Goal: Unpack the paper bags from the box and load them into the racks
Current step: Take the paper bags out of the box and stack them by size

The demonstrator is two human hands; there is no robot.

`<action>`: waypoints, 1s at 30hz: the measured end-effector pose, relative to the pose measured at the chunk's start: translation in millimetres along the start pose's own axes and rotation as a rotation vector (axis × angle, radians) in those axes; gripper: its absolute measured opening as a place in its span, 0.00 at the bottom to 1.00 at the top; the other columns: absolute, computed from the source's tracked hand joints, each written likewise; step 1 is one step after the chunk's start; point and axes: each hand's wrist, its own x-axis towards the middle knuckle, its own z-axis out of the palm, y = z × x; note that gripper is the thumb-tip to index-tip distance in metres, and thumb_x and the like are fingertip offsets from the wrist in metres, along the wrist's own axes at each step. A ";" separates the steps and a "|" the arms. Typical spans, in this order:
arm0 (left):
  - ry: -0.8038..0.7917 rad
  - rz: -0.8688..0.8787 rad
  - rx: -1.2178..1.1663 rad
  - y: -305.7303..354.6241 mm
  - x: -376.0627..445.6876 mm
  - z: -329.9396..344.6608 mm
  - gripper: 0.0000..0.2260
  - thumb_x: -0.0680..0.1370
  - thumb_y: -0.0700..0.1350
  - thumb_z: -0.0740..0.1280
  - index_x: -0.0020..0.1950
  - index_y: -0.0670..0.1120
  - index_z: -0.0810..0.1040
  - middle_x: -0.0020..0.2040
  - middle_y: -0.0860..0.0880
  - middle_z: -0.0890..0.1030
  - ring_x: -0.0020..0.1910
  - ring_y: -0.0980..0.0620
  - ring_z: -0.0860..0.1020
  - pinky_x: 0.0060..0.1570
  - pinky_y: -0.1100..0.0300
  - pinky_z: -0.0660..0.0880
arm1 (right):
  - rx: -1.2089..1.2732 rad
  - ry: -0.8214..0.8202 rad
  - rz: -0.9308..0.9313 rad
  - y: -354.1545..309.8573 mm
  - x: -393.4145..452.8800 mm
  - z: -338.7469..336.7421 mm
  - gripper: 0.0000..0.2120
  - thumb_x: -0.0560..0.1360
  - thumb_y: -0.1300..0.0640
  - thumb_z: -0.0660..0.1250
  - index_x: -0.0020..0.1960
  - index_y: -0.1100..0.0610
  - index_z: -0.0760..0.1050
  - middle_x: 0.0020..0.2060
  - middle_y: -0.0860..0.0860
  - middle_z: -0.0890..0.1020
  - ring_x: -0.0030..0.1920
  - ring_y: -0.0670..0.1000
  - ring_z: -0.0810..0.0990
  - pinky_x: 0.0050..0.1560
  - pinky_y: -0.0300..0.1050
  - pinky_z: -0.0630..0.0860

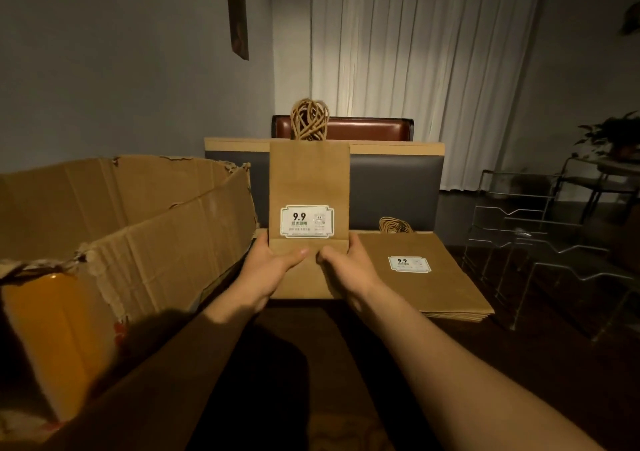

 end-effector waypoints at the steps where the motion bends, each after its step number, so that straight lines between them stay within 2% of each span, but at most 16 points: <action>1: 0.013 -0.023 0.010 -3.0 11.2 -0.4 0.23 0.70 0.39 0.78 0.61 0.53 0.75 0.56 0.50 0.85 0.56 0.49 0.83 0.59 0.46 0.78 | 0.001 -0.003 0.025 2.1 13.1 3.7 0.29 0.66 0.60 0.71 0.65 0.51 0.69 0.52 0.48 0.83 0.55 0.52 0.81 0.60 0.52 0.78; 4: 0.024 -0.180 0.076 -22.2 31.4 -0.5 0.26 0.72 0.35 0.75 0.66 0.49 0.72 0.61 0.46 0.82 0.58 0.48 0.81 0.59 0.48 0.78 | -0.099 -0.010 0.186 17.4 39.0 14.3 0.38 0.66 0.59 0.72 0.72 0.53 0.60 0.57 0.53 0.80 0.57 0.54 0.80 0.58 0.54 0.79; 6: 0.026 -0.310 0.129 -37.2 36.6 -0.9 0.29 0.72 0.34 0.74 0.71 0.45 0.69 0.62 0.43 0.81 0.55 0.47 0.81 0.51 0.52 0.79 | -0.154 -0.042 0.328 28.8 48.3 19.5 0.39 0.66 0.57 0.73 0.72 0.55 0.58 0.57 0.53 0.78 0.55 0.54 0.78 0.51 0.50 0.79; 7: 0.028 -0.345 0.162 -42.3 38.7 -1.6 0.29 0.72 0.35 0.74 0.71 0.43 0.70 0.61 0.43 0.81 0.54 0.47 0.80 0.50 0.54 0.78 | -0.201 -0.042 0.350 33.7 53.0 20.9 0.38 0.65 0.56 0.74 0.71 0.55 0.61 0.57 0.52 0.78 0.55 0.54 0.78 0.50 0.49 0.80; 9: 0.029 -0.351 0.237 -46.9 45.4 -2.4 0.27 0.71 0.37 0.75 0.69 0.42 0.72 0.60 0.44 0.81 0.55 0.47 0.80 0.54 0.53 0.76 | -0.299 -0.030 0.371 34.1 62.4 23.1 0.39 0.60 0.52 0.74 0.69 0.56 0.67 0.56 0.53 0.81 0.55 0.55 0.81 0.55 0.53 0.81; 12: 0.002 -0.382 0.310 -44.2 49.3 -0.8 0.22 0.72 0.38 0.74 0.64 0.41 0.74 0.57 0.46 0.81 0.54 0.47 0.79 0.54 0.54 0.75 | -0.394 -0.039 0.379 26.7 66.6 25.2 0.31 0.64 0.56 0.73 0.67 0.55 0.74 0.59 0.54 0.81 0.58 0.56 0.81 0.60 0.53 0.79; 14: -0.022 -0.388 0.337 -41.0 49.6 3.0 0.19 0.73 0.38 0.73 0.61 0.44 0.73 0.55 0.46 0.80 0.53 0.47 0.78 0.52 0.56 0.73 | -0.439 -0.055 0.381 22.5 63.1 22.5 0.29 0.64 0.54 0.72 0.65 0.54 0.75 0.60 0.53 0.81 0.59 0.56 0.80 0.62 0.53 0.78; 17: -0.068 -0.390 0.369 -41.1 52.0 6.3 0.21 0.73 0.39 0.73 0.65 0.43 0.73 0.58 0.46 0.80 0.55 0.47 0.79 0.52 0.56 0.75 | -0.576 -0.049 0.365 30.0 64.0 16.9 0.35 0.61 0.42 0.71 0.66 0.52 0.72 0.62 0.53 0.77 0.62 0.56 0.75 0.61 0.49 0.75; 19: -0.079 -0.395 0.361 -44.3 53.0 6.4 0.22 0.73 0.40 0.72 0.66 0.43 0.73 0.58 0.46 0.81 0.53 0.49 0.79 0.50 0.56 0.75 | -0.491 -0.013 0.336 37.7 61.4 13.3 0.38 0.64 0.44 0.73 0.69 0.56 0.66 0.64 0.55 0.75 0.61 0.56 0.76 0.61 0.48 0.76; 21: -0.093 -0.410 0.334 -45.5 54.0 5.0 0.21 0.74 0.41 0.72 0.66 0.45 0.74 0.57 0.47 0.81 0.53 0.49 0.79 0.49 0.56 0.75 | -0.357 -0.003 0.311 41.3 57.0 10.4 0.35 0.70 0.52 0.74 0.71 0.59 0.61 0.63 0.56 0.76 0.61 0.56 0.77 0.62 0.51 0.76; 23: -0.109 -0.428 0.308 -46.1 54.8 3.9 0.21 0.73 0.42 0.72 0.65 0.47 0.74 0.57 0.48 0.81 0.54 0.49 0.80 0.53 0.54 0.76 | -0.268 0.006 0.330 47.0 57.2 8.7 0.31 0.73 0.55 0.72 0.70 0.59 0.62 0.62 0.56 0.77 0.60 0.56 0.78 0.63 0.51 0.76; 26: -0.151 -0.488 0.232 -41.3 52.5 4.6 0.23 0.71 0.43 0.74 0.65 0.49 0.74 0.56 0.47 0.82 0.54 0.47 0.82 0.59 0.48 0.77 | -0.108 0.023 0.350 50.9 54.3 8.1 0.32 0.68 0.56 0.71 0.69 0.58 0.65 0.58 0.55 0.80 0.57 0.56 0.80 0.62 0.54 0.77; 28: -0.167 -0.544 0.149 -38.3 54.6 4.4 0.26 0.69 0.45 0.75 0.66 0.48 0.74 0.56 0.45 0.84 0.54 0.44 0.83 0.60 0.44 0.77 | -0.032 0.012 0.374 50.8 53.6 6.4 0.29 0.69 0.58 0.70 0.69 0.57 0.67 0.55 0.54 0.82 0.54 0.56 0.81 0.56 0.53 0.80; 30: -0.166 -0.629 0.045 -31.1 54.0 5.5 0.22 0.71 0.47 0.74 0.64 0.47 0.76 0.54 0.42 0.85 0.53 0.41 0.83 0.62 0.42 0.77 | 0.013 -0.023 0.393 47.6 52.5 1.3 0.23 0.75 0.60 0.68 0.68 0.57 0.69 0.52 0.52 0.82 0.49 0.52 0.81 0.42 0.46 0.78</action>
